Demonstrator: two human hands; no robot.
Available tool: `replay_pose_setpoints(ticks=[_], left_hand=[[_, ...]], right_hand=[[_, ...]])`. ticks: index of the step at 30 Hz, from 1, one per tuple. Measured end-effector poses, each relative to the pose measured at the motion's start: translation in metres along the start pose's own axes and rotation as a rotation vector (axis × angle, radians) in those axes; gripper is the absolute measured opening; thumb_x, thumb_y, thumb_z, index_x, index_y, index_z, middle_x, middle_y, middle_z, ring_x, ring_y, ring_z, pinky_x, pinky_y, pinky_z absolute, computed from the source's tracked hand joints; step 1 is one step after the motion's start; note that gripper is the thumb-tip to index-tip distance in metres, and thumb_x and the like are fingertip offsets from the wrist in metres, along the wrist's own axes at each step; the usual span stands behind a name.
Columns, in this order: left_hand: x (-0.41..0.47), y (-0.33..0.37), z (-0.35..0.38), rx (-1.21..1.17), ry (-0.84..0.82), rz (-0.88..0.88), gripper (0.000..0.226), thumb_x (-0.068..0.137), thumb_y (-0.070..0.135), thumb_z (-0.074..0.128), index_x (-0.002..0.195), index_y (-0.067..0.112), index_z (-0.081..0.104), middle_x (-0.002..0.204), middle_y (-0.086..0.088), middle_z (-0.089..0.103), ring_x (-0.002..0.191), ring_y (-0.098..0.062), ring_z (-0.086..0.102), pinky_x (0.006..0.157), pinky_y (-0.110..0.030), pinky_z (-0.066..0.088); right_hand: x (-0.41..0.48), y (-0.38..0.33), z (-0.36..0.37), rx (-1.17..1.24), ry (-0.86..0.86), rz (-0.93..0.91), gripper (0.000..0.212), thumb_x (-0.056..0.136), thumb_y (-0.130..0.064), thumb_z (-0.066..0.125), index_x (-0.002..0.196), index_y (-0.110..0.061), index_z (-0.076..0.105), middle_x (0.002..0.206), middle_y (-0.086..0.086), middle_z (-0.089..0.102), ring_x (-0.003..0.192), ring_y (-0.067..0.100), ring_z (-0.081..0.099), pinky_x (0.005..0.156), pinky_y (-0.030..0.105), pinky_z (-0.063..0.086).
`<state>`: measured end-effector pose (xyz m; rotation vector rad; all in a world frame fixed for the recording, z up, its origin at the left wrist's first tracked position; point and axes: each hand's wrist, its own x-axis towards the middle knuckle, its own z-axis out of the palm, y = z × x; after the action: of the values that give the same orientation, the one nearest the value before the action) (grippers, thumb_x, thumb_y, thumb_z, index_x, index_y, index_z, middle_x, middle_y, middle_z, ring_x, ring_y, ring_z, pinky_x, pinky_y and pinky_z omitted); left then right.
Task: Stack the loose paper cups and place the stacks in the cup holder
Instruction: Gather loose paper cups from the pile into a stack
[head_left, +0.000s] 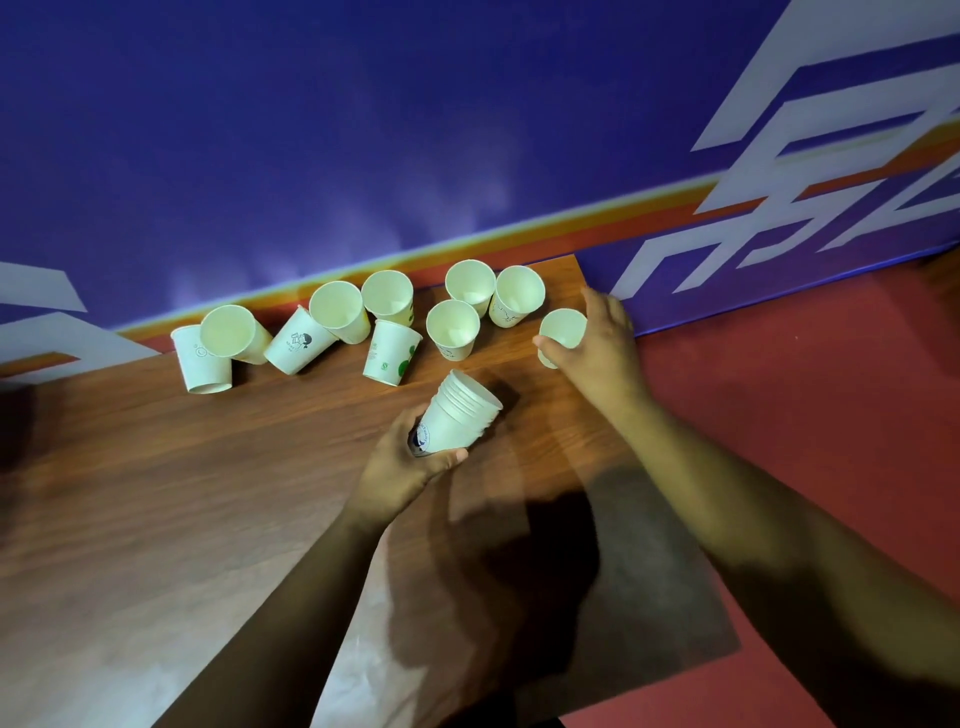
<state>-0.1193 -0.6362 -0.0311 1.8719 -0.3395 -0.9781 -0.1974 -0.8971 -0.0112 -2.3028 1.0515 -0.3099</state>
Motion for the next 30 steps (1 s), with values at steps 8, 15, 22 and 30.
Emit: replay_pose_setpoints(ticks=[8,15,22,30], left_hand=[[0.004,-0.002,-0.006,-0.009,0.006,-0.022,0.061,0.077,0.021,0.086,0.128,0.027,0.052,0.115,0.011,0.066,0.102,-0.001,0.065,0.073,-0.009,0.051],[0.01,-0.008,-0.013,0.013,0.015,-0.019,0.062,0.076,0.024,0.087,0.128,0.029,0.052,0.117,0.014,0.064,0.106,-0.002,0.063,0.081,-0.016,0.05],[0.022,0.004,-0.02,0.003,-0.01,0.063,0.068,0.072,0.005,0.087,0.129,0.023,0.055,0.118,0.012,0.066,0.104,0.006,0.064,0.082,-0.009,0.048],[0.031,-0.001,-0.033,-0.001,0.015,0.048,0.072,0.072,0.015,0.089,0.135,0.022,0.055,0.121,0.008,0.07,0.109,-0.003,0.067,0.09,-0.018,0.054]], right_hand=[[0.03,0.03,0.032,-0.304,-0.193,-0.034,0.074,0.077,-0.036,0.074,0.137,-0.011,0.041,0.137,0.01,0.049,0.123,0.031,0.047,0.095,0.041,0.044],[0.005,0.001,0.016,0.439,-0.227,0.222,0.065,0.075,-0.044,0.076,0.132,-0.025,0.051,0.112,-0.004,0.063,0.102,0.013,0.062,0.085,0.032,0.053],[-0.023,-0.04,0.024,0.63,-0.57,0.109,0.041,0.08,-0.031,0.077,0.118,-0.022,0.064,0.111,-0.009,0.069,0.101,0.003,0.064,0.086,0.02,0.049],[0.001,-0.062,0.042,0.52,-0.438,0.043,0.046,0.086,-0.035,0.071,0.122,-0.007,0.061,0.118,0.001,0.066,0.107,0.01,0.062,0.095,0.023,0.047]])
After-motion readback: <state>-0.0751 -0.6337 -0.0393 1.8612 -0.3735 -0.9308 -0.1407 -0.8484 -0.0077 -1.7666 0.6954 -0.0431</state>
